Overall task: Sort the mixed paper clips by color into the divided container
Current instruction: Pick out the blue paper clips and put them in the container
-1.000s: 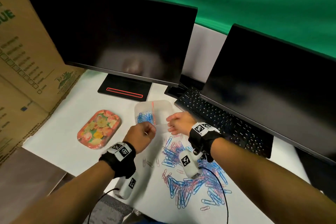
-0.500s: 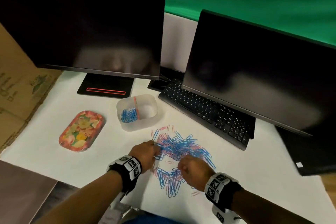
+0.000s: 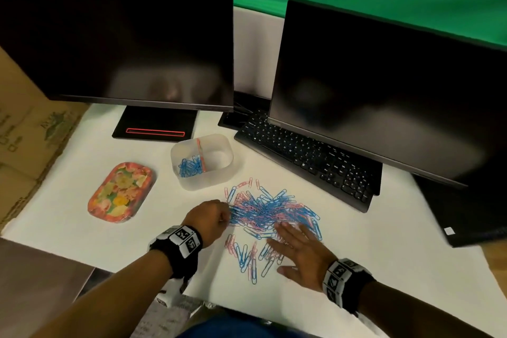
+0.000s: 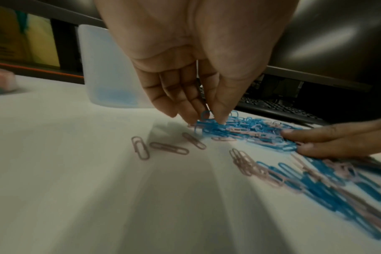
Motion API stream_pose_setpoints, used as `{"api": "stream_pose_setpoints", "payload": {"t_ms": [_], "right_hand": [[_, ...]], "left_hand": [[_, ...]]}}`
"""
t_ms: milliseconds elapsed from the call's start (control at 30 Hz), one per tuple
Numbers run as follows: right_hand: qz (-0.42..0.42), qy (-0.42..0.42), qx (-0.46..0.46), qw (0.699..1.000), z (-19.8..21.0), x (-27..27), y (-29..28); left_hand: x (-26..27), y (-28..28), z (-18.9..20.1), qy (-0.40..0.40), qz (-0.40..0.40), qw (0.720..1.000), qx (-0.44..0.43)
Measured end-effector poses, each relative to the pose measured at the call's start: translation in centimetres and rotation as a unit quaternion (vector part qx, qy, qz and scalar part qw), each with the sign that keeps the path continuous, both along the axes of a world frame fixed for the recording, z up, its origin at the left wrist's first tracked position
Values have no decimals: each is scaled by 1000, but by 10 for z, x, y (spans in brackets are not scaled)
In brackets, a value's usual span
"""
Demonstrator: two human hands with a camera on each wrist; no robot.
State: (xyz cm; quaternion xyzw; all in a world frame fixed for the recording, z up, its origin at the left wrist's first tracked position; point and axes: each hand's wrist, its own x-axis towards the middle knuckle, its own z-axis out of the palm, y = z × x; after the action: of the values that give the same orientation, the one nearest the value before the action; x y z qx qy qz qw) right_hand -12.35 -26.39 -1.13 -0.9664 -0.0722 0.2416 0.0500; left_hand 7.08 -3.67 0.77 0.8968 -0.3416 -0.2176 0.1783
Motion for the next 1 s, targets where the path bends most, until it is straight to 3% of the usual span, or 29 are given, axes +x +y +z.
{"api": "stream_pose_setpoints", "payload": {"t_ms": [133,333,400,467,533,700,767,867,1000], "right_hand": [[-35,-75,-17,996,5,4,-5],[-63,-174,59,981,15,29,21],[-67,-174,83,979,19,43,35],[-62,-154,84,983,22,57,48],[-60,-114,66,989,24,69,59],[-69,-38,6,997,28,87,75],[-60,-30,-6,998,30,90,79],[-43,-27,-8,999,32,93,81],[-42,-26,26,998,36,93,84]], "left_hand": [[1,5,9,77,62,993,-61],[-1,3,15,175,145,968,-109],[-3,2,16,272,223,924,-149],[-5,2,19,380,309,849,-198],[-4,4,21,438,376,779,-246],[2,15,21,513,441,680,-282],[3,17,21,528,444,666,-283],[1,13,22,529,430,678,-274],[1,7,21,521,443,668,-295]]}}
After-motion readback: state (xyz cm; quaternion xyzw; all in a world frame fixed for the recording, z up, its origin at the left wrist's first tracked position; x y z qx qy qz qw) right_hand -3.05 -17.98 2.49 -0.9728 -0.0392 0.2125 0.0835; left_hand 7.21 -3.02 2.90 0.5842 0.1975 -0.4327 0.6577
